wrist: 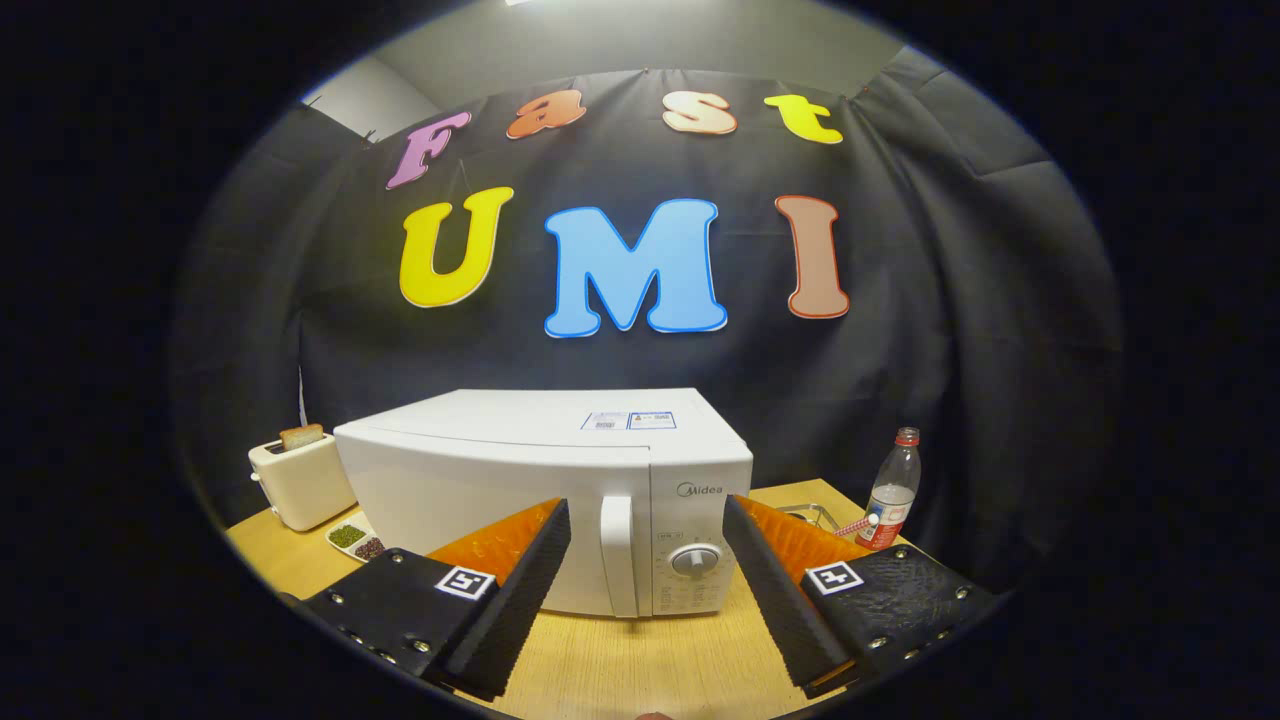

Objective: Open the microwave, put the food inside, and close the microwave door.

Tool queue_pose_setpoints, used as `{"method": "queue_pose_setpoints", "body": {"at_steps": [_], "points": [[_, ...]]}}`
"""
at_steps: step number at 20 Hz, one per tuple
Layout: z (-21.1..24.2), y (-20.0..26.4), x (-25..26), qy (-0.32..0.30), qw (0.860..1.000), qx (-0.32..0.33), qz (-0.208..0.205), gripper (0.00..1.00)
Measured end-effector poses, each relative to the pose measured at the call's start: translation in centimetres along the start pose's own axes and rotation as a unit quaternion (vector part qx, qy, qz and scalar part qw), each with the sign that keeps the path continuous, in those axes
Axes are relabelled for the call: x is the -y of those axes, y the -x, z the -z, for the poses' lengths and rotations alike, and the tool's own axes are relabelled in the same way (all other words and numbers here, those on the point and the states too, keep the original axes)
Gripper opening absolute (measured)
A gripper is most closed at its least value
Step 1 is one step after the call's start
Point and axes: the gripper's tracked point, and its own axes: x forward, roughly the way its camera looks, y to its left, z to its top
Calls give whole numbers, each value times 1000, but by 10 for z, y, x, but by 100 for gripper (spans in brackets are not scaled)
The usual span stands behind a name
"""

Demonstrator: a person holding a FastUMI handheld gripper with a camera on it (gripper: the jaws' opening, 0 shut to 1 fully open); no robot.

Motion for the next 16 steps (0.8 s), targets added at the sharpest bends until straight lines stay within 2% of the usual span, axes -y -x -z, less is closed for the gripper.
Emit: {"method": "queue_pose_setpoints", "body": {"at_steps": [10,12,13,15,16], "points": [[61,-52,-9,8,998,-65,-10,97],[69,-58,-8,6,997,-77,-7,81],[72,-60,-10,3,997,-81,-10,68],[72,-61,-16,0,996,-83,-19,68],[74,-63,-21,2,996,-82,-24,53]]}}
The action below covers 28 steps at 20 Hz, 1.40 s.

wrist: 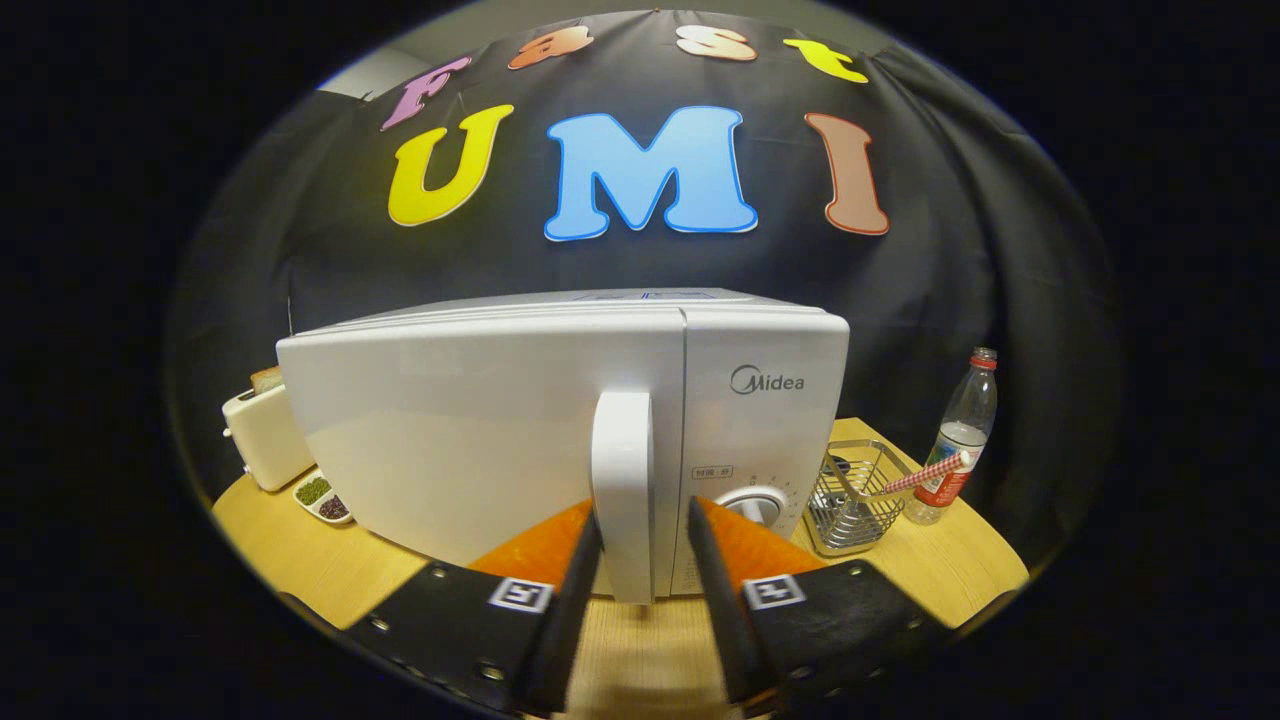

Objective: Open the microwave, put the food inside, and close the microwave door.

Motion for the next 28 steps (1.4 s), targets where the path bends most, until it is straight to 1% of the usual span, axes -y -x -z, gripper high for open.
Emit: {"method": "queue_pose_setpoints", "body": {"at_steps": [1,2,3,4,5,6,7,9,10,13,16,17,20,23,26,27,28], "points": [[-1,0,2,8,1000,3,6,37],[2,-3,1,13,1000,2,7,37],[-3,2,2,14,1000,3,9,30],[1,-1,0,11,1000,0,8,30],[-1,0,0,9,1000,-1,9,24],[1,-1,-1,13,1000,-6,9,24],[1,0,-1,22,1000,-9,7,14],[1,2,-2,23,1000,-12,-5,14],[0,1,-1,23,1000,-14,-9,9],[-1,3,-2,19,999,-19,-20,9],[-1,4,-1,22,999,-22,-18,9],[3,11,-3,22,999,-32,-17,9],[10,43,-12,66,998,-8,-16,9],[19,62,-19,45,999,-23,-14,9],[24,79,-31,40,999,-32,-18,9],[26,87,-35,37,998,-35,-25,18],[29,92,-38,36,998,-39,-31,17]]}}
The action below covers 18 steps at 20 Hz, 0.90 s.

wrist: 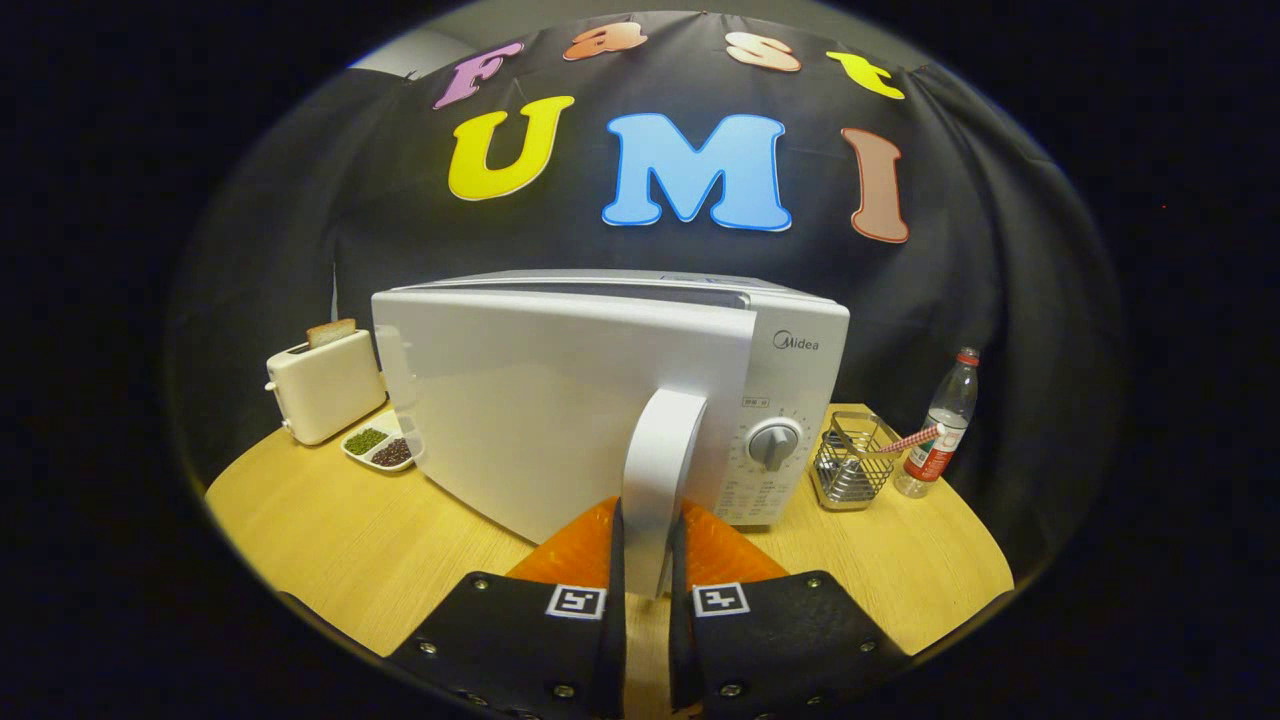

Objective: Open the microwave, put the food inside, and close the microwave door.

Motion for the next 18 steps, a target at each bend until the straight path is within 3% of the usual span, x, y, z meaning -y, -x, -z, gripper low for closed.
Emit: {"method": "queue_pose_setpoints", "body": {"at_steps": [3,18], "points": [[6,18,-13,11,1000,-10,-7,24],[28,83,-79,2,1000,-21,-11,28]]}}
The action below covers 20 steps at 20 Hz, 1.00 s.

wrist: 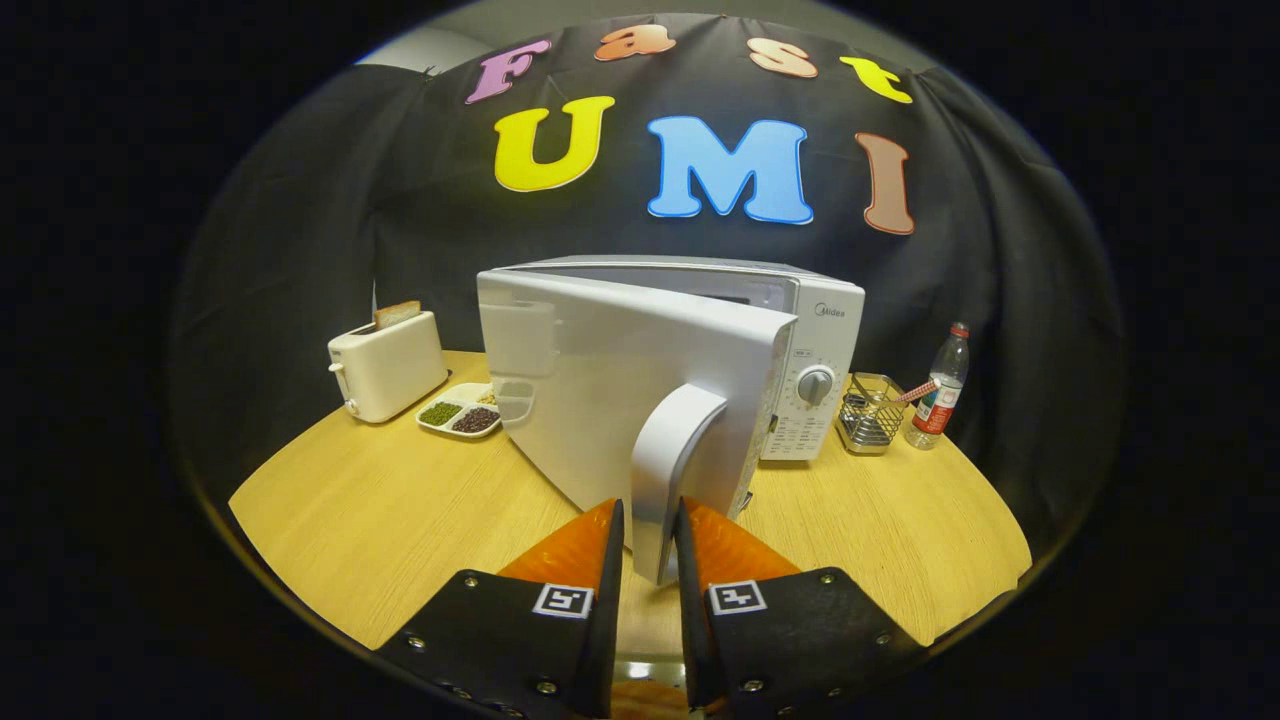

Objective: Open the microwave, put the food inside, and close the microwave door.

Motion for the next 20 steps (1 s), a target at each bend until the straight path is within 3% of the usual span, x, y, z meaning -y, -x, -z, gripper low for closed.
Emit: {"method": "queue_pose_setpoints", "body": {"at_steps": [9,20], "points": [[8,32,-74,7,999,5,-40,28],[12,51,-148,14,998,12,-52,28]]}}
